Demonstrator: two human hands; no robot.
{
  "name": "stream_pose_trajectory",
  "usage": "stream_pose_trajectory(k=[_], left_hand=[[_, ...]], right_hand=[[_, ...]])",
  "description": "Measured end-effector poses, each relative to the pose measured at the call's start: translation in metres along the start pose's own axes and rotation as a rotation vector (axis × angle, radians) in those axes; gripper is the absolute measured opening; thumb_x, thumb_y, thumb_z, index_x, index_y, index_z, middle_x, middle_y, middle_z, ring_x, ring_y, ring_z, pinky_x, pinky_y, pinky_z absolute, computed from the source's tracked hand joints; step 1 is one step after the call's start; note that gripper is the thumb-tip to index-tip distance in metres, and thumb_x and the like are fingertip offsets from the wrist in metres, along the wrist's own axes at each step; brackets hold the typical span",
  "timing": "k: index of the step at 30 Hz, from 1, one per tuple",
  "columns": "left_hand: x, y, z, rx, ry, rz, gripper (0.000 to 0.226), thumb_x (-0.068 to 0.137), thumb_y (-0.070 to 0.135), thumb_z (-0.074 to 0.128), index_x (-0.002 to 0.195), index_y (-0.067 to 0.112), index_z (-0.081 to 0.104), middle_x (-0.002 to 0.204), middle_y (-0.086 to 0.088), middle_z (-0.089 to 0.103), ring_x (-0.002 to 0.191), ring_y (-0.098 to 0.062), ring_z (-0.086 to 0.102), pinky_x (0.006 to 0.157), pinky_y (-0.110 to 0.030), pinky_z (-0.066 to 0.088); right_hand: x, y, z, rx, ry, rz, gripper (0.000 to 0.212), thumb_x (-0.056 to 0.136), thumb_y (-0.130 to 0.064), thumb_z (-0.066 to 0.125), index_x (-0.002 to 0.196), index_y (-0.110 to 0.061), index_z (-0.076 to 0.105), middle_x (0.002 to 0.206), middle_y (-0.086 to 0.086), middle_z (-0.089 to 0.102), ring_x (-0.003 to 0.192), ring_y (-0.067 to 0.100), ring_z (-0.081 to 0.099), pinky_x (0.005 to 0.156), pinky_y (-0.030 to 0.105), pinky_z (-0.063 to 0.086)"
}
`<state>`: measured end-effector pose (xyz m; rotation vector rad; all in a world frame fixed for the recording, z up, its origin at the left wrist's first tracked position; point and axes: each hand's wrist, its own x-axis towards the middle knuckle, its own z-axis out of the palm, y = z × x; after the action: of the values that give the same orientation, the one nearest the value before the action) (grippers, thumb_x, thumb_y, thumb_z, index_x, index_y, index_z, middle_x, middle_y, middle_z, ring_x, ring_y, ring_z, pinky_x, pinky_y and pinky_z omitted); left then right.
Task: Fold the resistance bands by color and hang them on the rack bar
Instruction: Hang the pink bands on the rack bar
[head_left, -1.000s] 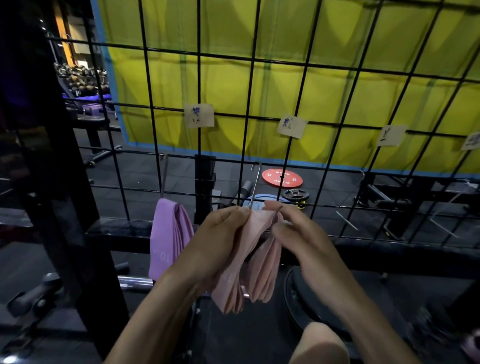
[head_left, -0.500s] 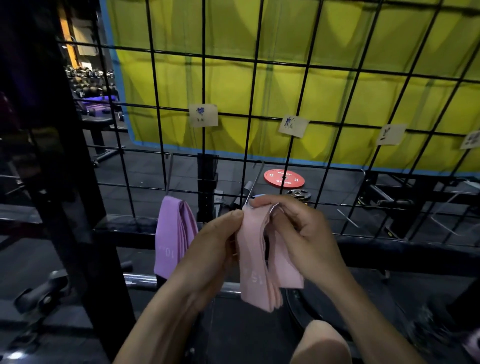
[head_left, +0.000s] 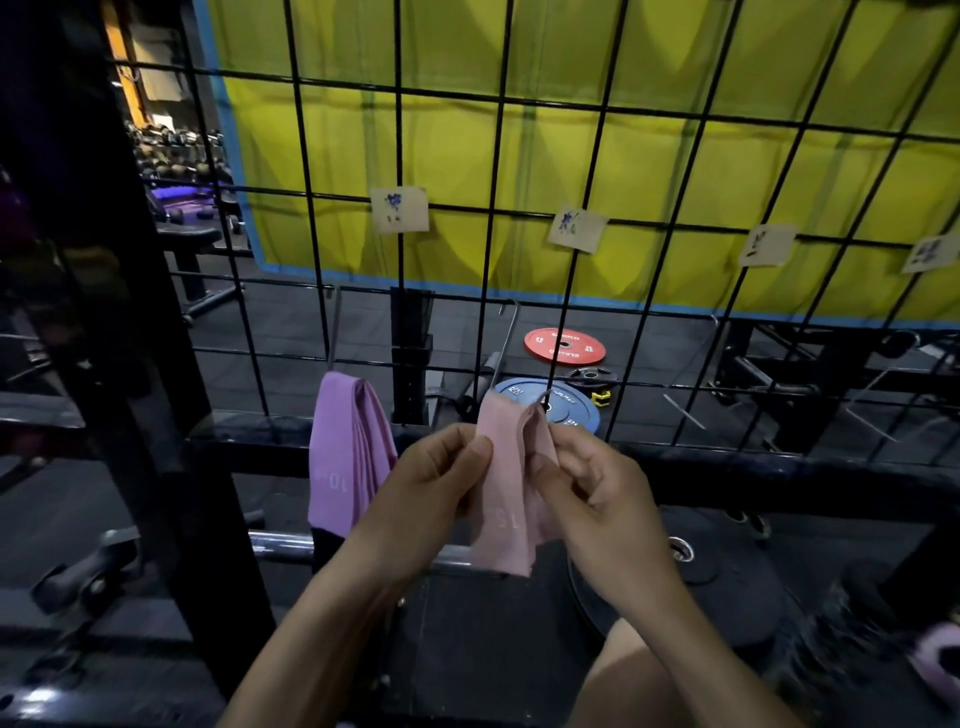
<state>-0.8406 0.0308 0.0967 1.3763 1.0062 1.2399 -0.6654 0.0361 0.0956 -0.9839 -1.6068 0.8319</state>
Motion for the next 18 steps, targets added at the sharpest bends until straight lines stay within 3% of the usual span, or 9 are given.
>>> stream_pose_trajectory(k=[2, 4, 6, 8, 13, 15, 18], left_hand=[[-0.004, -0.007, -0.002, 0.025, -0.015, 0.009, 0.033, 0.103, 0.036, 0.052, 0.11, 0.006, 0.064, 0.103, -0.025, 0.065, 0.091, -0.033, 0.066, 0.093, -0.055, 0.053], [-0.007, -0.014, -0.004, 0.081, -0.018, 0.014, 0.026, 0.104, 0.029, 0.05, 0.112, 0.009, 0.064, 0.102, -0.026, 0.064, 0.088, -0.036, 0.066, 0.085, -0.049, 0.058], [-0.01, -0.022, -0.006, 0.138, 0.0, 0.011, 0.022, 0.104, 0.025, 0.048, 0.112, 0.01, 0.063, 0.098, -0.023, 0.064, 0.078, -0.022, 0.067, 0.07, -0.033, 0.058], [-0.014, -0.028, -0.005, 0.145, 0.014, 0.004, 0.021, 0.103, 0.023, 0.049, 0.112, 0.009, 0.062, 0.096, -0.013, 0.068, 0.076, -0.011, 0.069, 0.065, -0.023, 0.055], [-0.021, -0.048, 0.001, 0.099, 0.098, 0.014, 0.021, 0.101, 0.019, 0.051, 0.109, 0.007, 0.066, 0.096, -0.002, 0.072, 0.086, -0.016, 0.072, 0.068, -0.026, 0.058], [-0.025, -0.055, 0.003, 0.092, 0.112, 0.035, 0.023, 0.1, 0.019, 0.051, 0.108, 0.006, 0.068, 0.096, -0.002, 0.073, 0.086, -0.014, 0.071, 0.071, -0.026, 0.057], [-0.029, -0.059, 0.003, 0.111, 0.129, 0.001, 0.028, 0.1, 0.026, 0.049, 0.108, 0.009, 0.07, 0.098, -0.008, 0.074, 0.091, -0.023, 0.072, 0.077, -0.036, 0.06]], right_hand=[[-0.005, 0.003, 0.002, 0.017, -0.014, 0.005, 0.026, 0.1, -0.003, 0.054, 0.116, -0.017, 0.068, 0.098, -0.003, 0.078, 0.091, 0.021, 0.074, 0.081, 0.045, 0.059], [-0.009, 0.007, 0.004, 0.004, -0.031, -0.001, 0.028, 0.1, -0.005, 0.055, 0.118, -0.024, 0.067, 0.094, 0.001, 0.078, 0.086, 0.032, 0.072, 0.077, 0.054, 0.057], [-0.013, 0.015, 0.006, -0.021, -0.051, -0.003, 0.032, 0.1, -0.01, 0.057, 0.121, -0.032, 0.064, 0.09, 0.004, 0.077, 0.082, 0.038, 0.071, 0.075, 0.061, 0.055], [-0.015, 0.024, 0.006, -0.047, -0.066, 0.002, 0.037, 0.099, -0.014, 0.059, 0.126, -0.039, 0.059, 0.089, 0.006, 0.077, 0.082, 0.037, 0.071, 0.074, 0.061, 0.055], [-0.02, 0.037, 0.003, -0.131, -0.042, -0.054, 0.047, 0.096, -0.015, 0.064, 0.132, -0.042, 0.052, 0.09, -0.004, 0.078, 0.079, 0.03, 0.074, 0.076, 0.056, 0.057], [-0.023, 0.037, 0.002, -0.174, -0.03, -0.084, 0.051, 0.096, -0.017, 0.065, 0.135, -0.045, 0.048, 0.088, -0.008, 0.077, 0.077, 0.026, 0.074, 0.076, 0.05, 0.058], [-0.025, 0.031, 0.001, -0.269, -0.008, -0.124, 0.047, 0.099, -0.027, 0.06, 0.142, -0.039, 0.045, 0.069, -0.018, 0.068, 0.06, 0.006, 0.062, 0.062, 0.02, 0.049]])
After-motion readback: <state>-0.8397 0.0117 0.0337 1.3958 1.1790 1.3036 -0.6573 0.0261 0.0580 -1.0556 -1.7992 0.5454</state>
